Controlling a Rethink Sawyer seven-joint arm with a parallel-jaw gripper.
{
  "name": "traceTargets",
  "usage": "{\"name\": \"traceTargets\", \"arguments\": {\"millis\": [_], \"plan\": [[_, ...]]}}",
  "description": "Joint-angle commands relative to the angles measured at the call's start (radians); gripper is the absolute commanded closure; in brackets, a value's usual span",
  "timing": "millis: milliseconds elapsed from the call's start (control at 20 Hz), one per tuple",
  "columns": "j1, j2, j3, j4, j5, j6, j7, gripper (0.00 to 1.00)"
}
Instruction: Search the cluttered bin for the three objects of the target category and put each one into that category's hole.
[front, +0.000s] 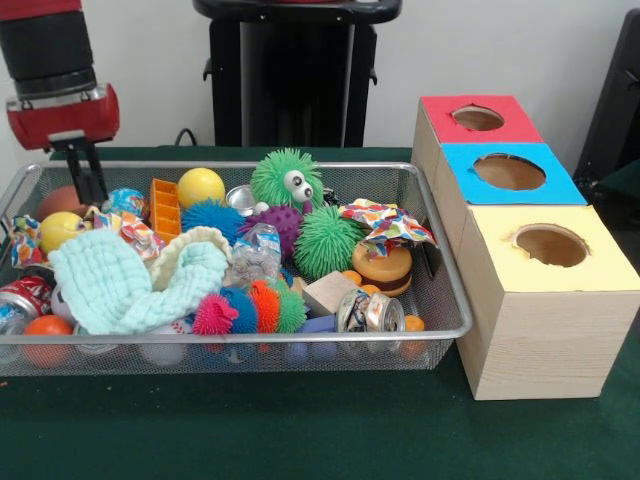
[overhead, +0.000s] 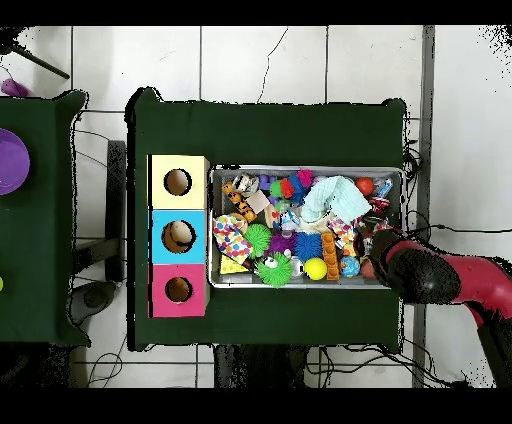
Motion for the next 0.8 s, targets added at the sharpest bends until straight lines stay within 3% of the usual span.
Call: {"name": "traceTargets", "arguments": {"millis": [50, 350, 800], "plan": [[0.044, 0.114, -0.083, 0.073, -0.168, -0.077, -0.143, 1.0], [0.051, 0.155, -0.111, 0.068, -0.233, -0.147, -0.113, 1.0], [0.016, 0.228, -0.061, -0.001, -0.233, -0.118, -0.245, 1.0]]}}
